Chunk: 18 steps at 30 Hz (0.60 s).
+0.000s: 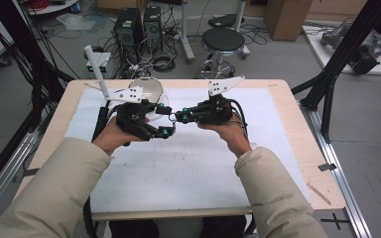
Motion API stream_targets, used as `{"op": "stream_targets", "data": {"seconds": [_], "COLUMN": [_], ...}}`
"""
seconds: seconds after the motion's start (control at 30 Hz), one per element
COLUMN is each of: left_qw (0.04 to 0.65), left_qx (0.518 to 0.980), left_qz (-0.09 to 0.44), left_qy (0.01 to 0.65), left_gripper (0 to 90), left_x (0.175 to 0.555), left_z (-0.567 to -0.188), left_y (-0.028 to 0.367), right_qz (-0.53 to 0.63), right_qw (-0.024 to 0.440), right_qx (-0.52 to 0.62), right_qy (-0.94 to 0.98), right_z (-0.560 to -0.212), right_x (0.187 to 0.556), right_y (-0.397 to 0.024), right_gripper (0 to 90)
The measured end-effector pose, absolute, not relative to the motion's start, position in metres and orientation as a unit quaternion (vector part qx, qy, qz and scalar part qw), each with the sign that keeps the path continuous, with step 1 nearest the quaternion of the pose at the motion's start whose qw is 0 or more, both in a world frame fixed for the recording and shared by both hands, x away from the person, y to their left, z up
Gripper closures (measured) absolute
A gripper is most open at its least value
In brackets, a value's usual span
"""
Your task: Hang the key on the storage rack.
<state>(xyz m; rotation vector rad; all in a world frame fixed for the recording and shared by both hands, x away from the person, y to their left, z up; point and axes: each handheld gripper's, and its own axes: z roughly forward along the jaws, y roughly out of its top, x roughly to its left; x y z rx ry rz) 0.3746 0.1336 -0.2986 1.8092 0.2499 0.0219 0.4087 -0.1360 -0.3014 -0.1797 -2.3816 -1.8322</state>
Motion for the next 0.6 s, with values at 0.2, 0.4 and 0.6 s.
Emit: {"op": "stream_targets", "data": {"seconds": [0.2,0.4,0.6], "left_qw": [0.622,0.624,0.623], "left_qx": [0.775,0.773,0.774], "left_qz": [-0.003,-0.004,-0.009], "left_qy": [0.116,0.113,0.11], "left_gripper": [40.5,52.9,65.9], "left_x": [0.3764,0.3766,0.377], "left_z": [-0.2973,-0.2965,-0.2969], "left_y": [0.1378,0.141,0.1405], "right_qz": [-0.61,-0.614,-0.614], "right_qw": [0.071,0.074,0.076], "right_qx": [-0.058,-0.058,-0.054], "right_qy": [-0.787,-0.784,-0.784], "right_z": [-0.3015,-0.3015,-0.3018], "right_x": [0.4091,0.4089,0.409], "right_y": [-0.138,-0.1385,-0.1372], "right_gripper": [89.0,89.0,89.0]}}
